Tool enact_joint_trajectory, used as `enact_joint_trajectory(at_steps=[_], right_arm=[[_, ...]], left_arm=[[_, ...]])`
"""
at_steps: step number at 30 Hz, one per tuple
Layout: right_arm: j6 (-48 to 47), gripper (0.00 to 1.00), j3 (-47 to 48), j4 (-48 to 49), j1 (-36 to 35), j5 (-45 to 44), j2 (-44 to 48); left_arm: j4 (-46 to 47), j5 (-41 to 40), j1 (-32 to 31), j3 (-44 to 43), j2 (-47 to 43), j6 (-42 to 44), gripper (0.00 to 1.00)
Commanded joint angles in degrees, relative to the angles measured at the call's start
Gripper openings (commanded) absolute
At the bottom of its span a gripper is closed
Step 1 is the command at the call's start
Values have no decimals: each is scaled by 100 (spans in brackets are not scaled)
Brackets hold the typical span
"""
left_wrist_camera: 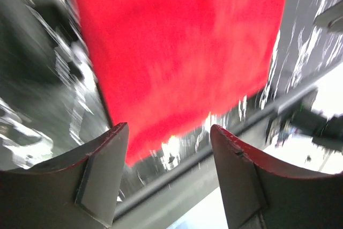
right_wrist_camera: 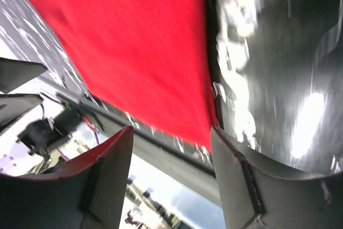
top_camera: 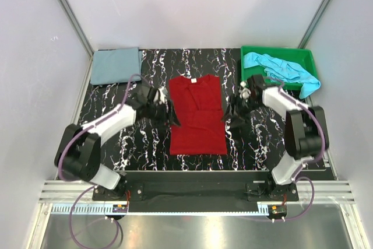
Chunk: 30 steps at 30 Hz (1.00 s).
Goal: Fold and stack the t-shirts
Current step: Fold the tshirt
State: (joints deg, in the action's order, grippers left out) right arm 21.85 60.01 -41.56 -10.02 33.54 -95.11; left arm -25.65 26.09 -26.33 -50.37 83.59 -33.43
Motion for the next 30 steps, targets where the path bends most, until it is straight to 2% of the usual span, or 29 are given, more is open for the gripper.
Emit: enact_joint_trajectory(at_steps=[1,7,11,16,19,21,27,28,29,30], right_arm=[[-268,67,957,157,-17,-14,-788],[-637,66,1926,-18,-17,-119,-1756],[-761,66,2182,-133,-26,-191,-2037],[-875,59,2331,-142,-17,-129,-2354],[-910,47,2366,-142,-17,-23,-2477],[-910,45,2384,-115,-17,74,-2530],[-884,44,2594,-107,-17,170,-2697],[-858,38,2638,-98,-17,214,-2723],[-797,24,2674,-98,-17,241,-2741],[-752,17,2691,-107,-17,197,-2715]], left_arm=[[16,-86,548,-596,472,599,68],[-10,169,848,-1607,1712,1180,71],[-2,318,866,-1985,2205,1269,67],[69,353,884,-2091,2513,1225,60],[148,388,884,-2117,2609,1181,56],[165,415,892,-2187,2679,1164,54],[288,503,910,-2293,2882,1023,35],[297,494,901,-2311,2891,1014,32],[315,450,927,-2311,2882,1005,25],[298,415,928,-2319,2873,979,20]])
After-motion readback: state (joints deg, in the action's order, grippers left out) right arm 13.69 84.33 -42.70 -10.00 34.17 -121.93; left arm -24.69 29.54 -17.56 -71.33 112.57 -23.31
